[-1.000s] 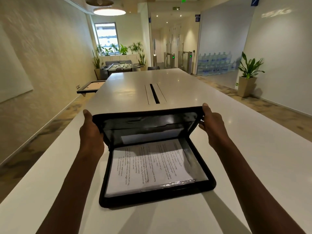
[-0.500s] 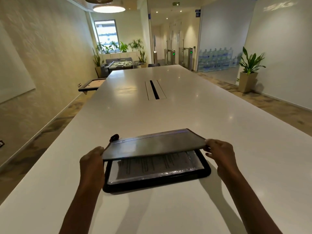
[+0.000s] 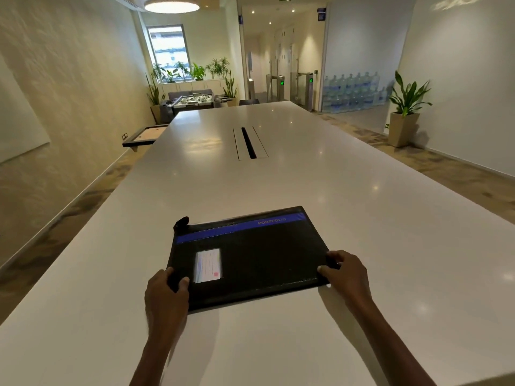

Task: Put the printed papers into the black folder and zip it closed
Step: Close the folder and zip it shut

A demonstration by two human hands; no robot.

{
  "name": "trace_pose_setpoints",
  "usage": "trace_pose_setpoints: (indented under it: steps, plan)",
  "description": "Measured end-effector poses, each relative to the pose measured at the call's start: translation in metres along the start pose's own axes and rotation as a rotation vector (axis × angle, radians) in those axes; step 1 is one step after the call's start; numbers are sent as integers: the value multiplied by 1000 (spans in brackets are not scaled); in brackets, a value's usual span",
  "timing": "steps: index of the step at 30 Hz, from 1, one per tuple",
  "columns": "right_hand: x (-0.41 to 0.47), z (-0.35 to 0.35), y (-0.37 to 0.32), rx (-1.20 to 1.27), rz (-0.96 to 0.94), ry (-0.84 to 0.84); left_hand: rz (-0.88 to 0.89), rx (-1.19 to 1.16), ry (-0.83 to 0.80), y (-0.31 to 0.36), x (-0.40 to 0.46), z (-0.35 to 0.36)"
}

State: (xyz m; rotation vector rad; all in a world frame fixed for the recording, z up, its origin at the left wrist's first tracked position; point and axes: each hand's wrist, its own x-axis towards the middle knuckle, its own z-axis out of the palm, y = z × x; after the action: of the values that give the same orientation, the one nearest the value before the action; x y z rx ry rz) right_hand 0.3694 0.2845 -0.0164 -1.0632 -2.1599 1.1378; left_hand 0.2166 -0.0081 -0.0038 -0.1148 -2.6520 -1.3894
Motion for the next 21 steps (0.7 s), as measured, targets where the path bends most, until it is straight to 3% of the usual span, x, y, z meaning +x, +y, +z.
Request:
trace_pose_setpoints:
  steps: [5, 10, 17, 21]
  plan:
    - [0, 2, -2, -203, -6, -16, -16, 101, -4, -3, 0, 1]
    - [3, 1, -3, -246, 16, -56, -105, 135, -1, -2, 0, -2]
    - [-3, 3, -5, -213, 33, -42, -215, -69, 34, -2, 0, -1]
    - [-11, 2, -8, 9, 129, 43, -283, -177, 38, -2, 3, 1]
